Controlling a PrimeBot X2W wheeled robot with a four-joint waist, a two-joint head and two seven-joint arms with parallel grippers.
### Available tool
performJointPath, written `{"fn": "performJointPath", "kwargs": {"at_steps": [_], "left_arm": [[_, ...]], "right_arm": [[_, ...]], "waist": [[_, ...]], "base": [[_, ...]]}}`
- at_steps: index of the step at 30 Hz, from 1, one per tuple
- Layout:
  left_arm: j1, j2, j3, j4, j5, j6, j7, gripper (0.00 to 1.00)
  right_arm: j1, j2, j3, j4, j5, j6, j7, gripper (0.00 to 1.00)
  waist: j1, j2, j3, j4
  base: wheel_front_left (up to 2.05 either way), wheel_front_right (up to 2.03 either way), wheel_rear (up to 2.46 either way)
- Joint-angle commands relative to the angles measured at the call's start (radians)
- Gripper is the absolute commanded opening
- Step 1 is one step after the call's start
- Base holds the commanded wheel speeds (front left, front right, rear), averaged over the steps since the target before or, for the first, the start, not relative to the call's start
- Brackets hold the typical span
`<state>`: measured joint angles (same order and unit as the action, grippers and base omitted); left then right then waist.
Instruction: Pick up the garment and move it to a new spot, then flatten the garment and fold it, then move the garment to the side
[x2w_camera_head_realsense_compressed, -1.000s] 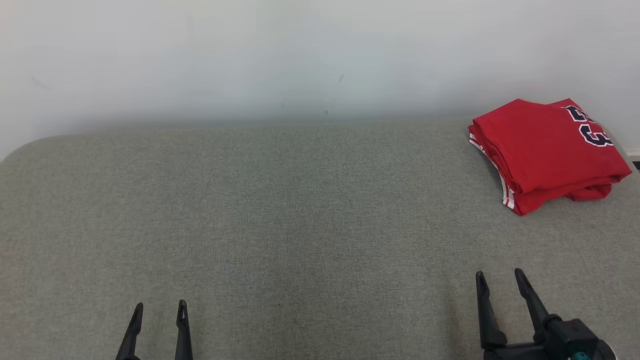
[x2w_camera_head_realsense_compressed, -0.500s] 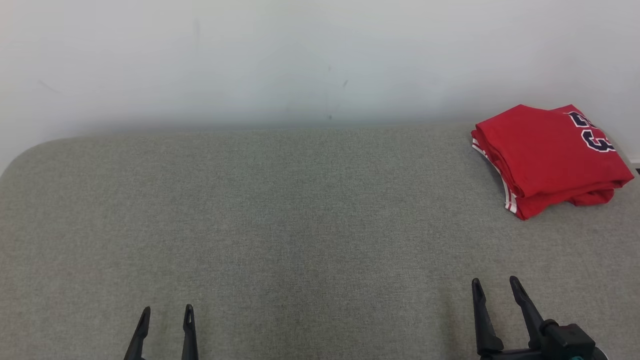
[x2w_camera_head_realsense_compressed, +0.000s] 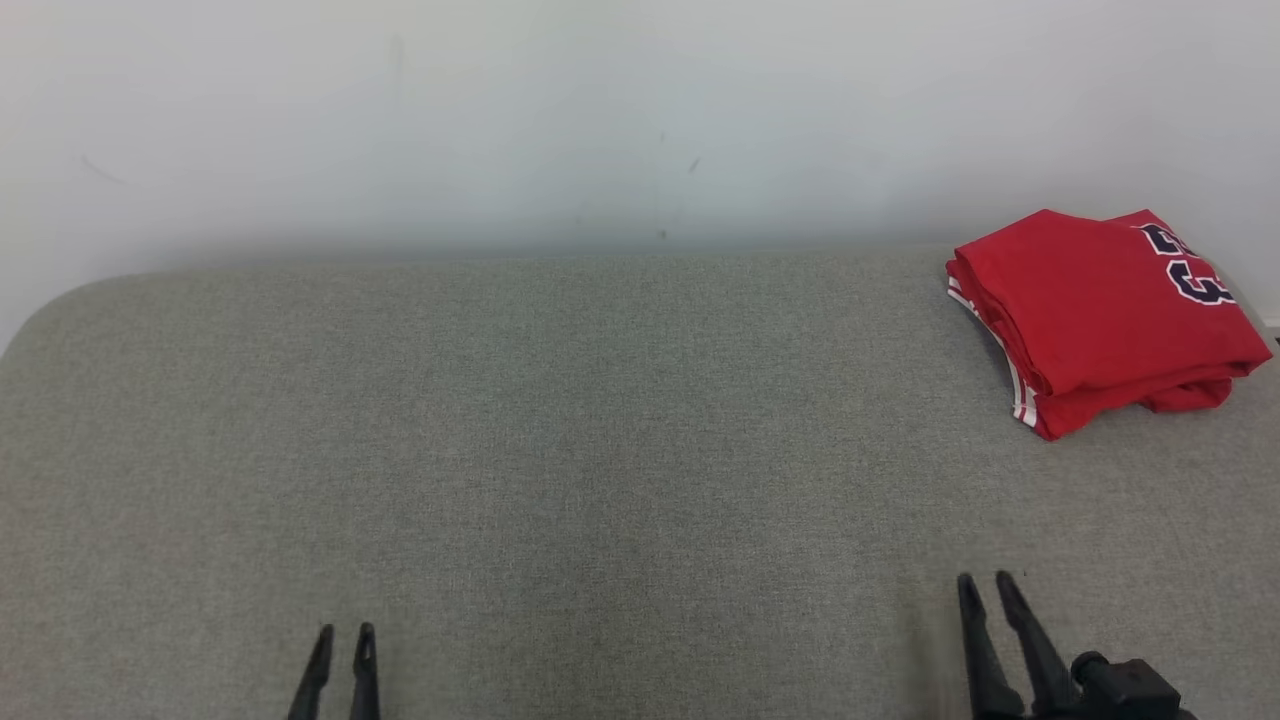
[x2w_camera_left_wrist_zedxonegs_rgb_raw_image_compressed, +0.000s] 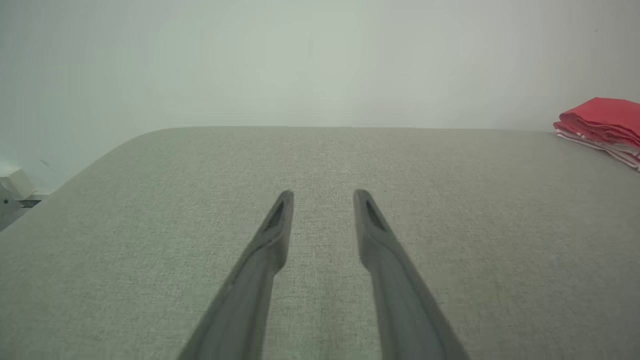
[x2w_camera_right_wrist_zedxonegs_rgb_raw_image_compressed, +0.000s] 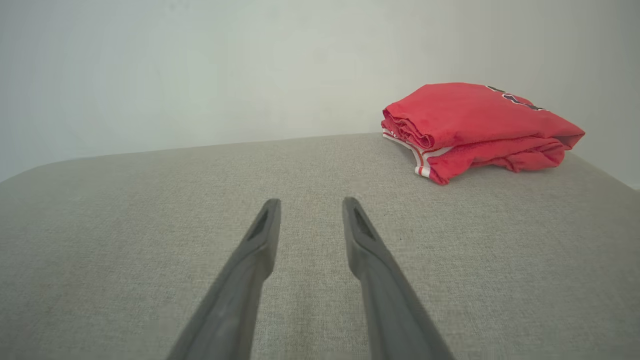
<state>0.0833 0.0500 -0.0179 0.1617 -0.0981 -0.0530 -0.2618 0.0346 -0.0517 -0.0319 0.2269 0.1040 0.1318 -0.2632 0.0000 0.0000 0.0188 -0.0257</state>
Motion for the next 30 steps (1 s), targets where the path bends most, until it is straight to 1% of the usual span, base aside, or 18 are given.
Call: {"fn": "performJointPath", "kwargs": {"at_steps": [1,4,17,30], "left_arm": [[-0.001,0.000,0.001,0.005,-0.004,0.000,0.001,0.00],[-0.001,-0.001,-0.001,0.032,-0.010,0.000,0.005,0.00],[-0.021,-0.001,0.017,0.025,-0.273,-0.014,0.055,0.00],[-0.037,0.000,0.031,0.016,-0.500,-0.026,0.097,0.00]], "right_arm": [[0.001,0.000,0.000,0.003,0.003,0.000,0.001,0.00],[0.013,0.000,0.000,0.031,0.009,0.000,0.005,0.00],[-0.020,0.001,-0.019,0.032,0.268,0.000,0.083,0.00],[-0.048,0.001,-0.036,0.033,0.491,0.000,0.151,0.00]], "waist": [[0.0000,0.0000,0.000,0.000],[0.0000,0.0000,0.000,0.000],[0.0000,0.0000,-0.002,0.003],[0.0000,0.0000,-0.003,0.005]], "base": [[0.00,0.00,0.00],[0.00,0.00,0.00],[0.00,0.00,0.00],[0.00,0.00,0.00]]}}
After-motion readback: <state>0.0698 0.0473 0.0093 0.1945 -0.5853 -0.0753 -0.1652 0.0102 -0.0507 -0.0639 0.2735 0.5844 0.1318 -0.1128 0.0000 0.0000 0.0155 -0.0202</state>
